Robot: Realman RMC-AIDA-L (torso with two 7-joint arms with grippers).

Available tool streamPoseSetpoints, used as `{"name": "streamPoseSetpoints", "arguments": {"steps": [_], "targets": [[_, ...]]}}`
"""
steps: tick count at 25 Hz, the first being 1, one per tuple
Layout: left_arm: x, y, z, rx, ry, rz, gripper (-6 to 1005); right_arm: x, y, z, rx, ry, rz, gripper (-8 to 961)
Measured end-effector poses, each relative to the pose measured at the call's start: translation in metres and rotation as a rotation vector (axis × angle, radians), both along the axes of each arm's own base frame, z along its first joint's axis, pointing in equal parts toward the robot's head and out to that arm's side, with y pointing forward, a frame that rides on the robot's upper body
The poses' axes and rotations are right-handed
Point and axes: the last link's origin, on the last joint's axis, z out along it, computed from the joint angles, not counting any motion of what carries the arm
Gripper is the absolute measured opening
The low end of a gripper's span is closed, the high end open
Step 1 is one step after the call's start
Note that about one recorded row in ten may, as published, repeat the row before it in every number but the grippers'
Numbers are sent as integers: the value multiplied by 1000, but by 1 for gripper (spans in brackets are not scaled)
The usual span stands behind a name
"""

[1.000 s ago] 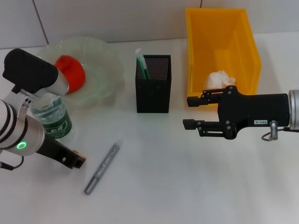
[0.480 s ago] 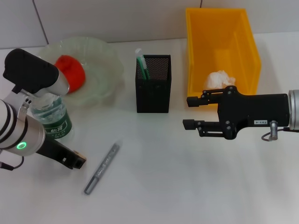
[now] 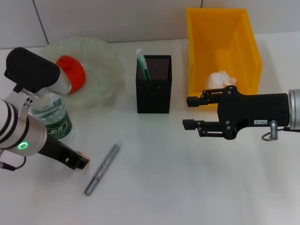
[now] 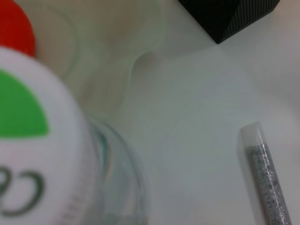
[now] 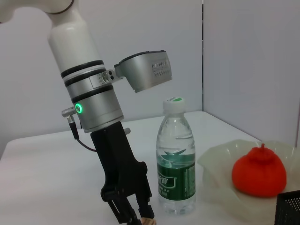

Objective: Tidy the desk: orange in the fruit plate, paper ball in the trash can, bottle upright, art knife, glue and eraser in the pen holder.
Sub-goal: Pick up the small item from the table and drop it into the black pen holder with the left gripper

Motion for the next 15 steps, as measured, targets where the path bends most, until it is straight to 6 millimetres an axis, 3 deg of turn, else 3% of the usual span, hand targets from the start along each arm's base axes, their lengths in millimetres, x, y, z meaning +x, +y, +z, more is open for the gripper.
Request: {"name": "streamPoseSetpoints", "arguments": {"steps": [12,14,15], "targets": [[2,-1,-1,-10,-14,5,387,0,2,0,6,-3,-1,573],[5,-1,-1,-13,-28,3,387,0,2,1,7,-4,-1,573],[15,-3,1,-21,-55,-18,388,0,2,1,7,-4,-1,573]]}}
